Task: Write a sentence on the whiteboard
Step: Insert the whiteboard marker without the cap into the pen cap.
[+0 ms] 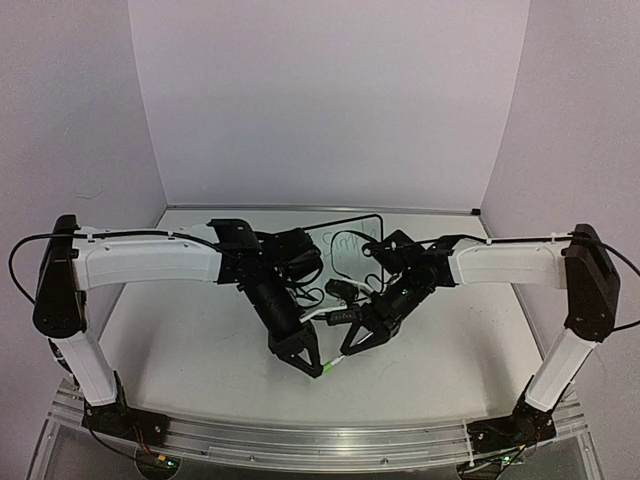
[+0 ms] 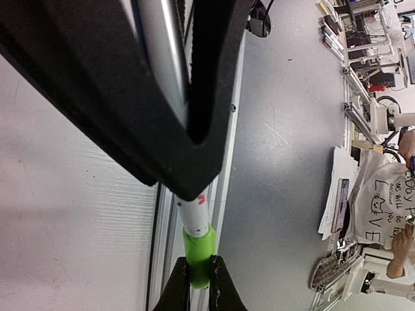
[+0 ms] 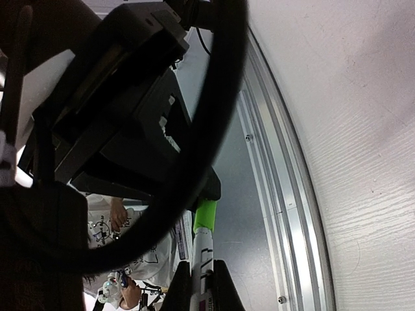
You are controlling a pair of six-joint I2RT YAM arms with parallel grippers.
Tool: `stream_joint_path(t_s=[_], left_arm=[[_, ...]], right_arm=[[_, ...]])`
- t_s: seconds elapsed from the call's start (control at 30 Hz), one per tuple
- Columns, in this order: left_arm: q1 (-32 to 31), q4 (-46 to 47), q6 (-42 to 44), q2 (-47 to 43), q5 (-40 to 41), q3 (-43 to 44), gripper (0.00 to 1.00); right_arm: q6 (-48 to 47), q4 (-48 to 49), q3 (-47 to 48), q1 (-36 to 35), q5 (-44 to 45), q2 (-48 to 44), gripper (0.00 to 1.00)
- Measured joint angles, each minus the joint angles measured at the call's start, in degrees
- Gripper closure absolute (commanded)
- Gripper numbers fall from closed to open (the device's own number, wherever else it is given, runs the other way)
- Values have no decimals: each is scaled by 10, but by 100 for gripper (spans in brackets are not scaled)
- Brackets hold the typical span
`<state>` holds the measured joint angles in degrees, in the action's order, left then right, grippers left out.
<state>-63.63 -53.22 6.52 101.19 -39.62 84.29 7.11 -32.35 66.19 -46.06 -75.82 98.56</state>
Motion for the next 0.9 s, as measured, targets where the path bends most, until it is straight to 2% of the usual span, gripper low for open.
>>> stream_joint_path(t_s=[0.23,0.47,0.9], left_arm=[[2,-29,10,19,-12,27,100],[-1,-28,28,19,37,27,100],[-5,-31,56,18,78,24,100]], right_arm=[[-5,0,-4,0,-4,-4,100],[20,9,0,0,27,-1,100],[57,6,16,3,24,19,100]])
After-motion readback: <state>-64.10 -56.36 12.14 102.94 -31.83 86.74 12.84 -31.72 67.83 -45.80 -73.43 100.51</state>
